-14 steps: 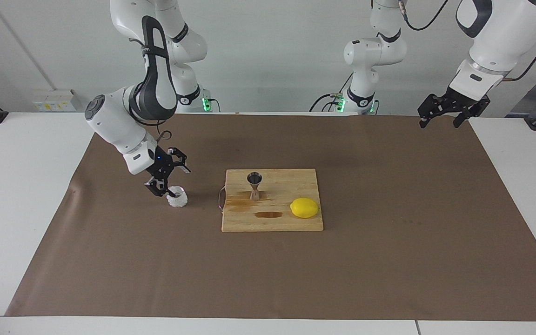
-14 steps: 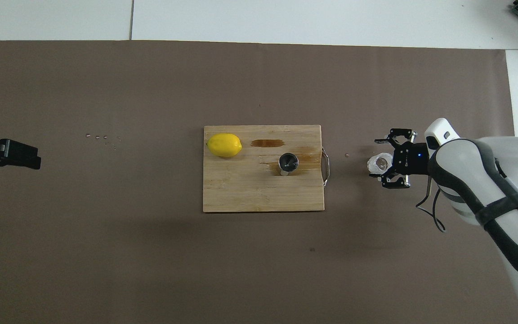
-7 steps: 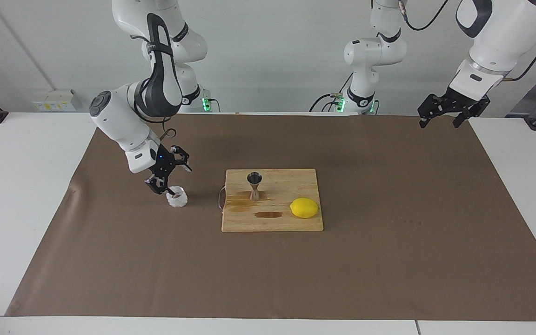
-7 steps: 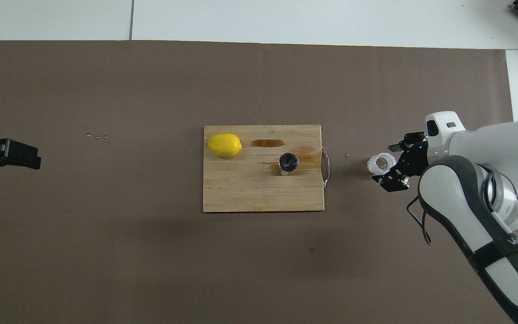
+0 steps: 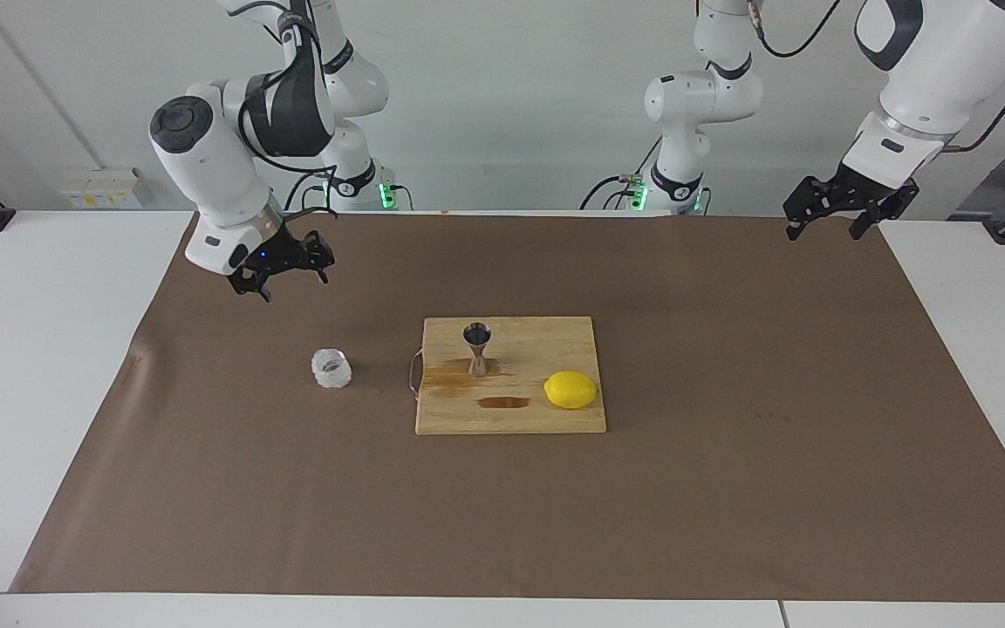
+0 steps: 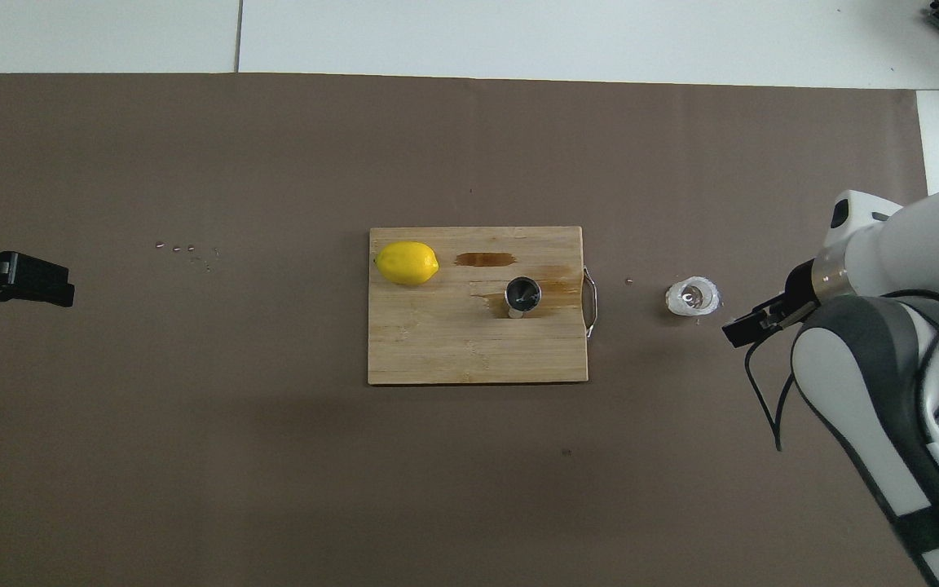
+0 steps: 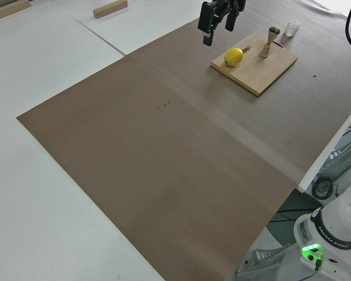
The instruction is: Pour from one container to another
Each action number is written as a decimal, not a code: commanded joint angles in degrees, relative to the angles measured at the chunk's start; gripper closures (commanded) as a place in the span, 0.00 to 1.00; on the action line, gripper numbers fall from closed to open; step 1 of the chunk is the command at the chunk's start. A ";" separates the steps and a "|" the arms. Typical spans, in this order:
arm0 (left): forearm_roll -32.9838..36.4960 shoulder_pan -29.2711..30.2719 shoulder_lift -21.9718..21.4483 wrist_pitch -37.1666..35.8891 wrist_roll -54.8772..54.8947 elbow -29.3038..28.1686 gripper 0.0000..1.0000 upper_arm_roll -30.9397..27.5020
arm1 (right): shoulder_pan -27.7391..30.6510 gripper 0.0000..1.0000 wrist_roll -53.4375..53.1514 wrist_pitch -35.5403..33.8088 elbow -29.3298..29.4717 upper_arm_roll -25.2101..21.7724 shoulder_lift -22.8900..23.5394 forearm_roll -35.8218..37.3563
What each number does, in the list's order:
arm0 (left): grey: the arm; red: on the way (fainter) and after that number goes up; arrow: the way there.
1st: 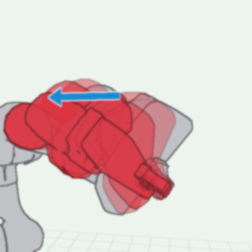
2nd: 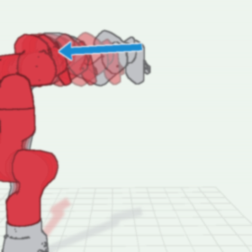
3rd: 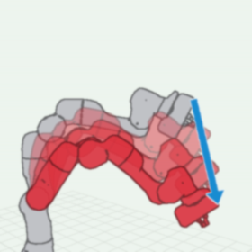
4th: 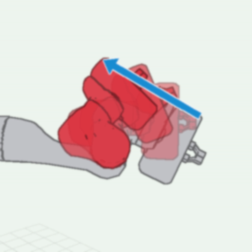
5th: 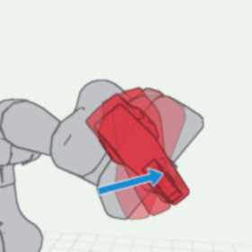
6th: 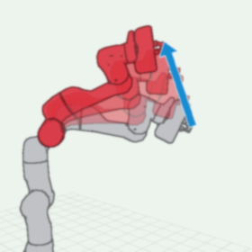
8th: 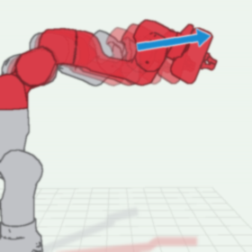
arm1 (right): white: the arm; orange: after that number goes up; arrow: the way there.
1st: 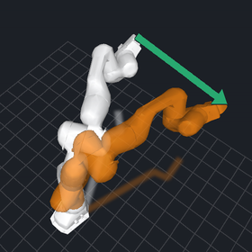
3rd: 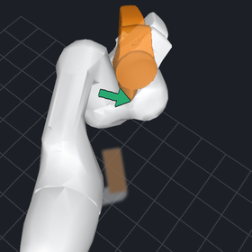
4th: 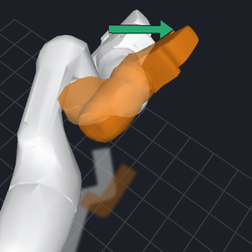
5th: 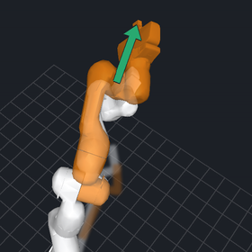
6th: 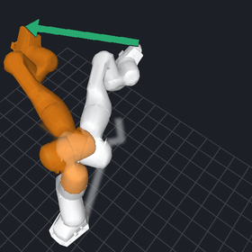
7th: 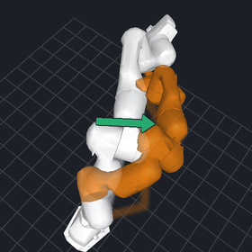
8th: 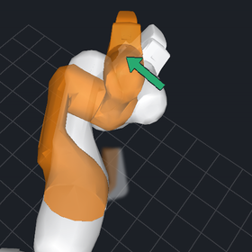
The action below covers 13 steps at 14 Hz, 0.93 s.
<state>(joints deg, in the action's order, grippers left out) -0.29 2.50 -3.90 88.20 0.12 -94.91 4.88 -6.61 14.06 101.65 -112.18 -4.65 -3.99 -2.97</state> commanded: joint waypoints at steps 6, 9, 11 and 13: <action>0.99 0.14 -0.41 -0.13 0.14 -0.45 0.00 0.05 | 3.70 0.00 -10.19 -11.38 16.02 -0.45 -0.33 2.00; 0.99 0.14 -0.41 -0.13 0.14 -0.36 0.00 0.05 | 5.99 0.00 -10.45 -13.76 20.42 -1.42 1.79 0.78; 0.99 0.14 -0.41 -0.13 0.14 -0.45 0.00 0.05 | 6.00 0.00 -12.29 -13.33 20.51 -1.50 1.88 0.43; 0.99 0.14 -0.41 -0.13 0.14 -0.36 0.00 0.05 | 5.82 0.00 -12.48 -13.06 20.16 -1.50 1.88 0.51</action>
<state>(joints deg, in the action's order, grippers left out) -0.29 2.50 -3.90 88.20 0.12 -94.91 4.88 -0.97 3.20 89.47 -93.64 -6.49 -3.22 -2.50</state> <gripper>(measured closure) 0.000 0.000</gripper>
